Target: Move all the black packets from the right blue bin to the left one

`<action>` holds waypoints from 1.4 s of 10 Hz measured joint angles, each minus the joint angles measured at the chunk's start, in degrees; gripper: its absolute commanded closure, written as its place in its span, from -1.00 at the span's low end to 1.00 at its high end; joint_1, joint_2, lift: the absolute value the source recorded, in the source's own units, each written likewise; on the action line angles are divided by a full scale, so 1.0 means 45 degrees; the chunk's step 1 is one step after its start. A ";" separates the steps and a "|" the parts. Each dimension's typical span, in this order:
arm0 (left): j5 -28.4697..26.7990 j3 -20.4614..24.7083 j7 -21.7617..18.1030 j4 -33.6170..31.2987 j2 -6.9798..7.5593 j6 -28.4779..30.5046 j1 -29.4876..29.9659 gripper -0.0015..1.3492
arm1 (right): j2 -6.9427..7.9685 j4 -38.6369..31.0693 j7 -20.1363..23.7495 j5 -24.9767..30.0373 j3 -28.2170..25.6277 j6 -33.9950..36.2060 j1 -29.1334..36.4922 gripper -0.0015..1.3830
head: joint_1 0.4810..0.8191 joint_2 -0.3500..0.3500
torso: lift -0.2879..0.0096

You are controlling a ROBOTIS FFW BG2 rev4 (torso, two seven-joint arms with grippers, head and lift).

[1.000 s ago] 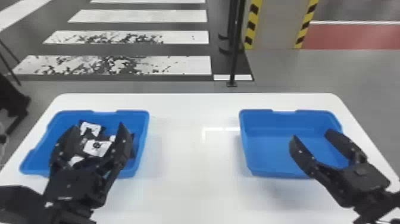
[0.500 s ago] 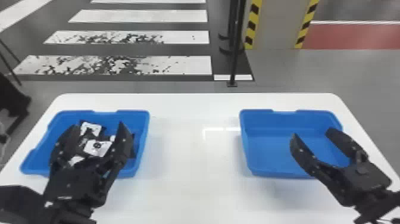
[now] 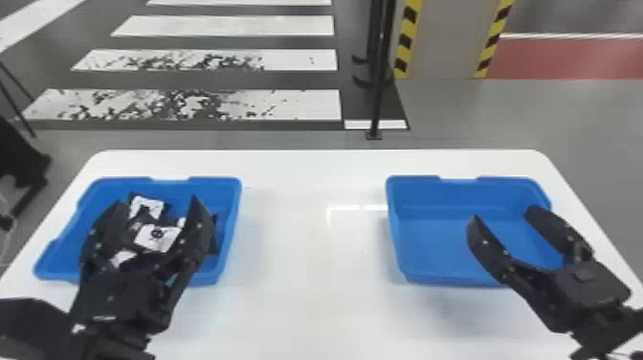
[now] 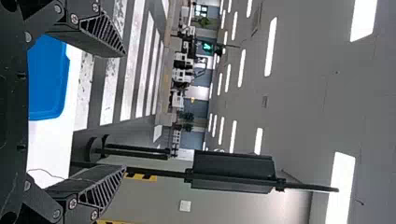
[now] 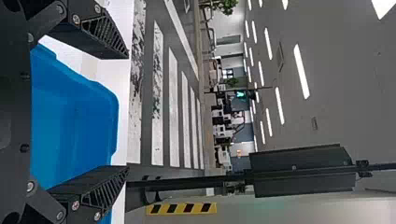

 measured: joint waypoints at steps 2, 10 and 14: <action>0.0013 -0.0043 0.0000 0.0000 0.0001 0.0009 -0.0042 -0.69 | 0.0000 0.0000 0.0011 0.0000 0.0000 -0.0047 0.0000 -0.71 | 0.27 0.03 | -0.20; 0.0051 -0.0228 0.0000 0.0000 0.0097 0.0103 -0.0219 -0.69 | -0.0019 0.0093 0.0079 0.0000 0.0000 -0.0090 -0.0094 -0.71 | 0.27 0.00 | -0.20; 0.0051 -0.0228 0.0000 0.0000 0.0097 0.0018 -0.0230 -0.69 | -0.0020 0.0094 0.0079 -0.0025 0.0000 -0.0159 -0.0099 -0.71 | 0.27 0.00 | -0.20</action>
